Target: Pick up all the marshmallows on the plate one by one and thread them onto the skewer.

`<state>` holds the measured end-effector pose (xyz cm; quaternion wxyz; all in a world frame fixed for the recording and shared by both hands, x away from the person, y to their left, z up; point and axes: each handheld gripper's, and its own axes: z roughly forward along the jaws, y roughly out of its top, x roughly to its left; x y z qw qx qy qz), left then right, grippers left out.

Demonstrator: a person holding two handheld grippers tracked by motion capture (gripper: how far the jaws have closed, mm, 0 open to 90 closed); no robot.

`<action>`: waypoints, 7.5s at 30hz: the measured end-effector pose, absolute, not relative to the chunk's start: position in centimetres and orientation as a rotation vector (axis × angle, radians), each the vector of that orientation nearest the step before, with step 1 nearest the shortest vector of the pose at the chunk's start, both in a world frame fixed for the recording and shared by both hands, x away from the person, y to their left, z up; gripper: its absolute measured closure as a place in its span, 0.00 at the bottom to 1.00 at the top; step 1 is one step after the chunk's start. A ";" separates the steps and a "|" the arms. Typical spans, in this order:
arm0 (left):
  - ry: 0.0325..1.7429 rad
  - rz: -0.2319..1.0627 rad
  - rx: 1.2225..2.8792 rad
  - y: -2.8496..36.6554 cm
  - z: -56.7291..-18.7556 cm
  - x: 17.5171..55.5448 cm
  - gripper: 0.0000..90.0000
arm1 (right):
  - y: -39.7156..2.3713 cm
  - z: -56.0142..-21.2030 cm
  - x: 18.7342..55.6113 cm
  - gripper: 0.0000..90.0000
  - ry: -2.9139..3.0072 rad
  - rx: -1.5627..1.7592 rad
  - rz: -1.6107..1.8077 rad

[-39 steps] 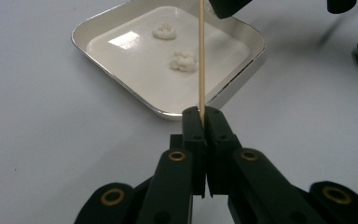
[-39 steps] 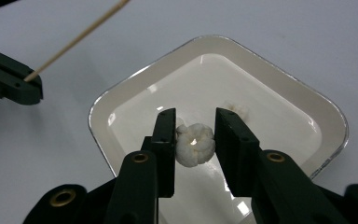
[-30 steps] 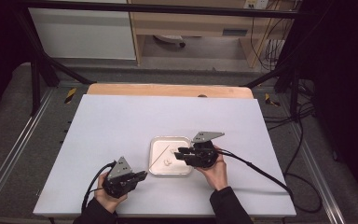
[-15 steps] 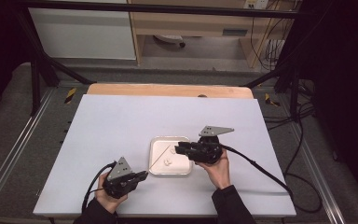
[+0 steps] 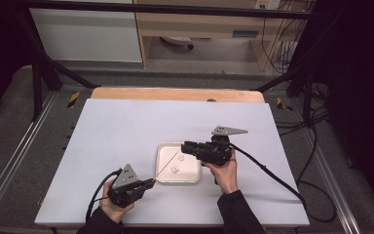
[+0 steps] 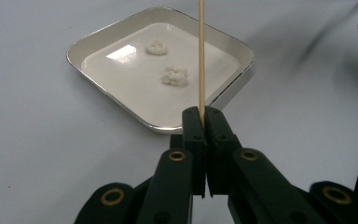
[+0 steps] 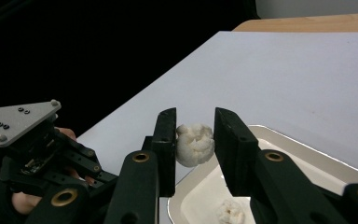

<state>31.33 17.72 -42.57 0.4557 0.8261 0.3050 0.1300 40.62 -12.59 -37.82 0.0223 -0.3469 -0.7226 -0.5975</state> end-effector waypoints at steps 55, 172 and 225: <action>0.753 0.303 2.014 16.0 -42.9 31.5 0.98 | -9.3 -42.2 39.1 0.80 -2.121 -0.985 -1.719; 0.788 0.290 1.977 17.9 -42.9 32.1 0.98 | -7.6 -44.9 44.1 0.74 -2.966 -0.968 -1.285; 0.796 0.306 1.981 17.9 -42.7 31.8 0.98 | -12.0 -39.7 40.5 0.81 -2.686 -0.977 -1.572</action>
